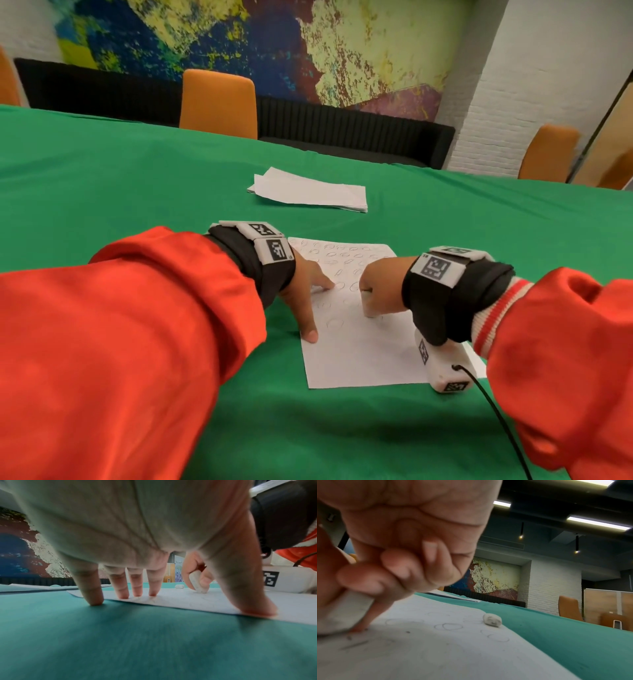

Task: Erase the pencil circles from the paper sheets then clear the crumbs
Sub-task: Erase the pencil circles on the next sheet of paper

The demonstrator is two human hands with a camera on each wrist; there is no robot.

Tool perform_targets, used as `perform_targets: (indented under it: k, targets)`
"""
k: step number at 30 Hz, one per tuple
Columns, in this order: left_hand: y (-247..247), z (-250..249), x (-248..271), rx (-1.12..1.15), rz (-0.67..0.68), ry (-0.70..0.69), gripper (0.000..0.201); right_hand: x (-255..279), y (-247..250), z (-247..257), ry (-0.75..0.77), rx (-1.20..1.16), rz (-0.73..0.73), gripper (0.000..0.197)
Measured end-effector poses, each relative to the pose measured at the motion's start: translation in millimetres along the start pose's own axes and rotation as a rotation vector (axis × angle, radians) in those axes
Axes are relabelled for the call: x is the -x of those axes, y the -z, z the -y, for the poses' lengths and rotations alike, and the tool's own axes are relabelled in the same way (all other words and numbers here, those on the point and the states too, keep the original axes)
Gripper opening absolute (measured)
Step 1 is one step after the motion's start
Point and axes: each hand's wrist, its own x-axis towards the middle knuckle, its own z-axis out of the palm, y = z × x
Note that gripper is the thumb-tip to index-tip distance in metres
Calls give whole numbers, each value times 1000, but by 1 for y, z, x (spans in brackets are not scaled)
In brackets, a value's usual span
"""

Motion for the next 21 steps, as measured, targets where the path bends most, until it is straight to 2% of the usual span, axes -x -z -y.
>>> perform_targets:
  k: [4,8,12,16,19,21]
  targets:
    - [-1,2,-3,8,-11,-1,97,3,2,1,12,-34,18,16]
    - [-3,2,-3,13,-18,2,95,4,10,9,67,-199,-3,24]
    - [-6,1,-5,34,-43,4,91,1,11,16,51,-84,61,30]
    - [-8,0,-6,22,-61,2,88,5,12,23,84,-23,64,28]
    - [-8,-1,-6,11,-61,-2,85,12,10,32,192,-26,86,19]
    - [-8,-1,-6,-1,-65,-5,85,13,12,30,197,-59,119,14]
